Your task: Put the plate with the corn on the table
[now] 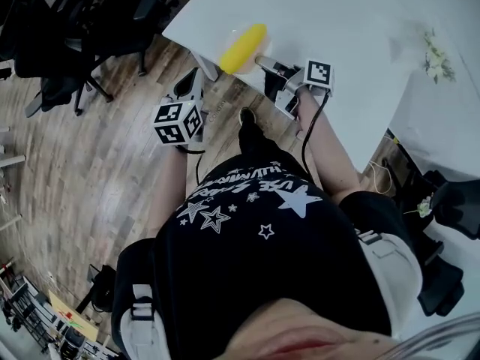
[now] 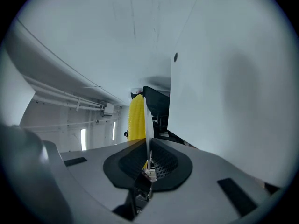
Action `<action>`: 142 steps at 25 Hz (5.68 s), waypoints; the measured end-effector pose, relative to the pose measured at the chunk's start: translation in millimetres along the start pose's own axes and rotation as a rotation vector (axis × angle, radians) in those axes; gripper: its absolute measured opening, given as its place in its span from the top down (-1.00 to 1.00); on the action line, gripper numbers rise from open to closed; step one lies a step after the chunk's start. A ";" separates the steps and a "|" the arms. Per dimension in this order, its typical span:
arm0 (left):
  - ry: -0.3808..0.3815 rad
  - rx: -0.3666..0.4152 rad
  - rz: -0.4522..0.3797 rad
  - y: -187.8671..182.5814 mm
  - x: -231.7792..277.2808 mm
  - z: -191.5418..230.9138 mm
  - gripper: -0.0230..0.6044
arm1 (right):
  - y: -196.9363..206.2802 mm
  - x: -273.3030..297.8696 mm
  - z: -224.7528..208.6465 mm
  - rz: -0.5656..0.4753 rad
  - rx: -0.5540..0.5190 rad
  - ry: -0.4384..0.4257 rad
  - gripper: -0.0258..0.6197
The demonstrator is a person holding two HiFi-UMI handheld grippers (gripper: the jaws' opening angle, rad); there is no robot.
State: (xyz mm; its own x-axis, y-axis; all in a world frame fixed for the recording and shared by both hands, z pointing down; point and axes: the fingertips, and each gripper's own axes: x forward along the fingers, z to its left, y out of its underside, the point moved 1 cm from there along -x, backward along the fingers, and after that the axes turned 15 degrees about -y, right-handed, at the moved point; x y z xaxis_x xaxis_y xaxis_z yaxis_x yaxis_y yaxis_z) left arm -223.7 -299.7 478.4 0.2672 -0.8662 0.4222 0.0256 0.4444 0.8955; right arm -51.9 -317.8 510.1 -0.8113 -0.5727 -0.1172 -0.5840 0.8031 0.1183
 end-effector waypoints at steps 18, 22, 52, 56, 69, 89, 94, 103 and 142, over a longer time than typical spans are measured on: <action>0.023 0.047 0.027 -68.8 163.5 -29.4 0.90 | -163.8 18.9 -38.1 -0.060 0.019 0.001 0.85; 0.028 0.049 0.037 -75.0 192.1 -41.2 0.90 | -188.9 15.2 -50.8 -0.067 0.017 0.022 0.85; 0.270 0.143 0.112 -117.7 327.0 -32.6 0.90 | -259.5 61.8 -80.6 -0.333 0.022 0.081 0.85; 0.341 0.168 0.113 -122.7 343.9 -33.6 0.90 | -267.4 66.1 -93.2 -0.369 0.011 0.099 0.85; 0.426 0.206 0.178 -111.6 399.9 -31.6 0.90 | -284.9 78.2 -130.2 -0.437 0.027 0.139 0.85; 0.433 0.211 0.248 -91.3 441.6 -25.0 0.90 | -308.6 87.9 -171.8 -0.456 0.067 0.197 0.85; 0.429 0.206 0.262 -85.7 442.6 -24.2 0.90 | -313.4 85.1 -177.0 -0.491 0.125 0.230 0.86; 0.433 0.216 0.276 -80.6 443.1 -26.1 0.90 | -321.6 88.2 -178.4 -0.511 0.120 0.358 0.87; 0.418 0.279 0.255 -79.7 405.1 -28.1 0.90 | -307.7 75.1 -172.2 -0.091 -0.321 0.909 0.35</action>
State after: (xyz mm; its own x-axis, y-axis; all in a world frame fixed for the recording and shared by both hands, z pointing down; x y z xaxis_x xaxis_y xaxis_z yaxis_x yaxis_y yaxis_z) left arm -90.4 -679.7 574.2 0.5922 -0.5494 0.5894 -0.3308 0.5012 0.7996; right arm 62.3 -636.3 634.7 -0.3944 -0.6469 0.6527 -0.5155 0.7437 0.4256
